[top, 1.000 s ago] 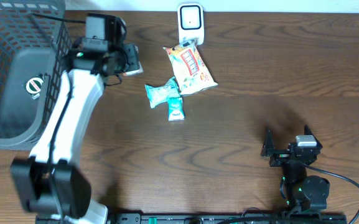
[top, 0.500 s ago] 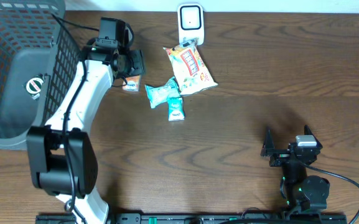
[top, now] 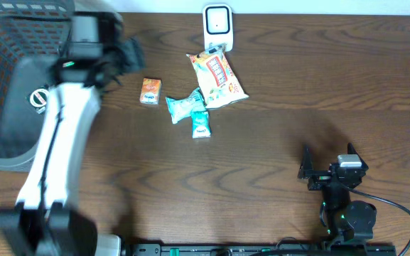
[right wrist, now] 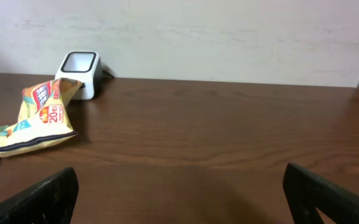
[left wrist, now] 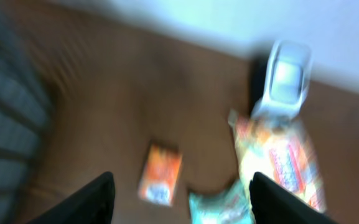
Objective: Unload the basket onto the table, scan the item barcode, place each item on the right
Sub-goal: 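Carry the orange box to the scanner and release it on the table, then reach the left gripper into the basket and grasp the dark-green round tin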
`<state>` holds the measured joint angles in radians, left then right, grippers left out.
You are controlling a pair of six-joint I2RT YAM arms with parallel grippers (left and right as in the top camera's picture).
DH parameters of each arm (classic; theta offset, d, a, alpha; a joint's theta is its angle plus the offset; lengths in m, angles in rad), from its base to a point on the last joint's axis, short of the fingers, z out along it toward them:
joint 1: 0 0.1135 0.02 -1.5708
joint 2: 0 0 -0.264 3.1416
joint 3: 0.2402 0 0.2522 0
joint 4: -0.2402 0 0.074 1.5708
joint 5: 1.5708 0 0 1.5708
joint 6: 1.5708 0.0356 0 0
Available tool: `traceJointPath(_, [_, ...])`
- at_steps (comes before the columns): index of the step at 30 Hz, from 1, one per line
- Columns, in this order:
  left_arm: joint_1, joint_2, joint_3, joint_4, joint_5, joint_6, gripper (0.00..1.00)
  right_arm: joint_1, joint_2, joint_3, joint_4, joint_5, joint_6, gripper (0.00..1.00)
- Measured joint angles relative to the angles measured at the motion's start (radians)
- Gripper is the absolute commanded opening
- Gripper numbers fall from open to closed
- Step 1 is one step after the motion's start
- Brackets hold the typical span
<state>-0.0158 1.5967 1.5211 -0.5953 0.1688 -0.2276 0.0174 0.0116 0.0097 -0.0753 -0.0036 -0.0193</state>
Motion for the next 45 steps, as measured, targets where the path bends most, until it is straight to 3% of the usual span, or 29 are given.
traceJointPath(8, [0.294,-0.255,0.046,0.043,-0.053,0.000,0.81,0.000,0.000,0.000,0.000,0.000,0.000,0.99])
traceJointPath(18, [0.563,-0.079,0.045,0.038,-0.105,-0.068,0.83,0.000,0.000,0.000,0.000,0.000,0.000,0.99])
traceJointPath(33, [0.570,0.309,0.045,0.127,-0.146,0.002,0.83,0.000,0.000,0.000,0.000,0.000,0.000,0.99])
traceJointPath(45, [0.525,0.458,0.045,0.154,-0.165,0.110,0.83,0.000,0.000,0.000,0.000,0.000,0.000,0.99])
